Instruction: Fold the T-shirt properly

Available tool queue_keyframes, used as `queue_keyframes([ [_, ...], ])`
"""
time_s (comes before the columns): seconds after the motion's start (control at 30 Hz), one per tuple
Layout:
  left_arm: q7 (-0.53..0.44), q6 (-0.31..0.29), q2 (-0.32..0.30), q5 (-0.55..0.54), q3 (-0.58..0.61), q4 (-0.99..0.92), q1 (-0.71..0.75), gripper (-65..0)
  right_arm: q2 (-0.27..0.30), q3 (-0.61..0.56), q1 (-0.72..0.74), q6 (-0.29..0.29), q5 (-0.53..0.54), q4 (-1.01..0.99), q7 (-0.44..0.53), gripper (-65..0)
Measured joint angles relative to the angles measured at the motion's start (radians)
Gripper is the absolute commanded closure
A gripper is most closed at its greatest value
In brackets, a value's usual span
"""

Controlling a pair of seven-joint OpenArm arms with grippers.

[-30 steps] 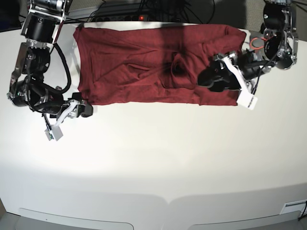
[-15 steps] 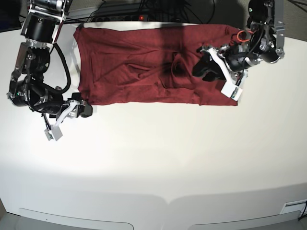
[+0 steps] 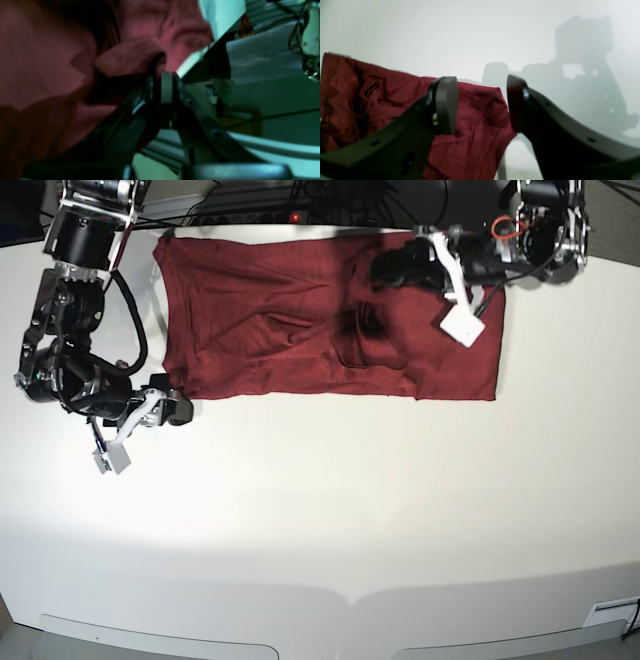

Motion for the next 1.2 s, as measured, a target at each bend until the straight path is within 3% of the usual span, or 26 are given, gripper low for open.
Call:
queue_keyframes([
  [0.13, 0.109, 0.000, 0.000, 0.000, 0.000, 0.000, 0.038, -0.7, 0.000, 0.000, 0.005, 0.000, 0.002, 0.000, 0.000, -31.5],
  [0.2, 0.105, 0.000, 0.000, 0.000, 0.000, 0.000, 0.042, -6.3, 0.000, 0.000, 0.006, 0.000, 0.002, 0.000, 0.001, -31.5],
  [0.33, -0.054, 0.001, 0.000, -0.001, 0.000, 0.000, 0.028, -22.5, 0.000, 0.000, 0.006, 0.000, 0.003, 0.000, 0.000, -31.5],
  [0.43, -0.166, 0.002, 0.000, -0.004, 0.000, 0.000, 0.029, -27.2, 0.000, 0.000, 0.006, 0.000, 0.003, 0.000, 0.000, -31.5],
  [0.53, -0.211, 0.003, 0.000, -0.039, 0.000, 0.000, 0.028, -27.1, 0.000, 0.000, 0.006, 0.000, 0.003, 0.000, 0.001, -31.5],
  [0.67, -0.053, 0.003, 0.000, -0.227, 0.000, 0.000, 0.025, -27.1, 0.000, 0.000, 0.006, 0.000, 0.003, 0.000, 0.001, -31.5],
  [0.73, -0.048, 0.003, 0.000, -0.232, 0.000, 0.000, 0.013, -27.1, 0.000, 0.000, 0.006, 0.000, 0.002, 0.000, 0.000, -31.5],
  [0.8, -0.108, 0.003, -0.003, -0.216, 0.000, 0.000, -0.008, -27.1, 0.000, 0.000, 0.006, 0.000, 0.002, 0.000, 0.000, -31.5],
  [1.0, -0.408, 0.006, -0.005, 0.126, -0.003, 0.001, -0.032, -25.5, 0.000, 0.000, 0.006, 0.000, 0.002, 0.000, 0.000, -31.5],
  [1.07, -0.473, 0.006, -0.005, 0.240, -0.003, 0.000, -0.031, -18.7, 0.000, 0.000, 0.006, 0.000, 0.003, 0.000, 0.001, -31.5],
  [1.17, -0.556, 0.006, -0.006, 0.335, -0.003, 0.000, -0.032, 0.0, 0.000, 0.000, 0.006, 0.000, 0.003, 0.000, 0.001, -31.5],
  [1.2, -0.560, 0.012, -0.005, 0.342, -0.003, 0.000, -0.032, 0.0, 0.000, 0.000, 0.006, 0.000, 0.003, 0.000, 0.001, -31.5],
])
